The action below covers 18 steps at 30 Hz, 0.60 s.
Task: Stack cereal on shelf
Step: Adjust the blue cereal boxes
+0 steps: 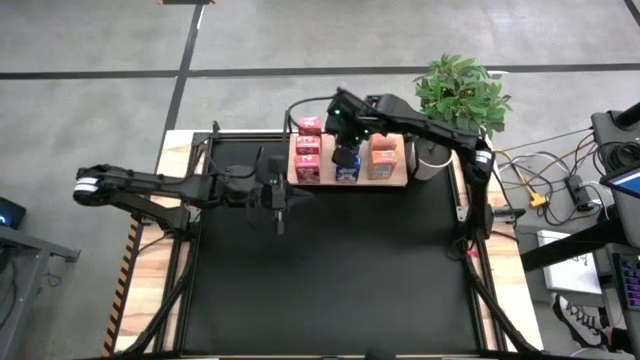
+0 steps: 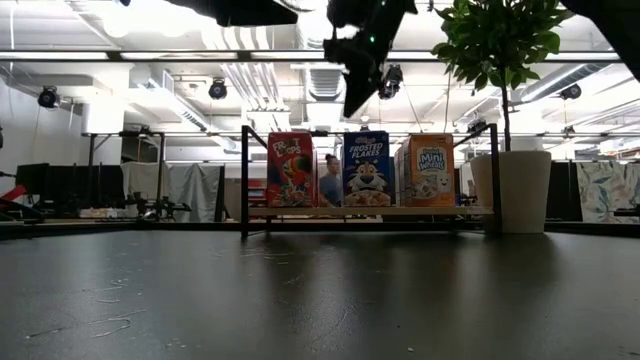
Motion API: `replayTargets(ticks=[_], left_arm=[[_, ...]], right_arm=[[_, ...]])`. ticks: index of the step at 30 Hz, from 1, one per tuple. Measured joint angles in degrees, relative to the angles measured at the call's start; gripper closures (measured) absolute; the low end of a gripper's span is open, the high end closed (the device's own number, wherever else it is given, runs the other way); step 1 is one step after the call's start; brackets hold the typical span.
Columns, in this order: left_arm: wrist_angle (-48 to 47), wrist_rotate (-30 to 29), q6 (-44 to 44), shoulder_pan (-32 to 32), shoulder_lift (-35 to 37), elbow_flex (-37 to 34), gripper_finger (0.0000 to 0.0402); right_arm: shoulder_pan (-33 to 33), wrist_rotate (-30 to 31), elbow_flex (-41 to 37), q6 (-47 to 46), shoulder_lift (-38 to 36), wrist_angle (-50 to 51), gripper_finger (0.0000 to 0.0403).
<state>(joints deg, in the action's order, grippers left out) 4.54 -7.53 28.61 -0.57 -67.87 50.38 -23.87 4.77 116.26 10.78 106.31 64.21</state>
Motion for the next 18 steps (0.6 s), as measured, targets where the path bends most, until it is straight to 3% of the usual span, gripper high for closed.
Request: replayTargets(ticks=[18], left_arm=[[0.13,0.00,-0.58,2.94,4.61,-2.96,0.0402]], right_arm=[[-2.95,-0.24,-5.56,2.78,2.02,-6.54,0.0392]])
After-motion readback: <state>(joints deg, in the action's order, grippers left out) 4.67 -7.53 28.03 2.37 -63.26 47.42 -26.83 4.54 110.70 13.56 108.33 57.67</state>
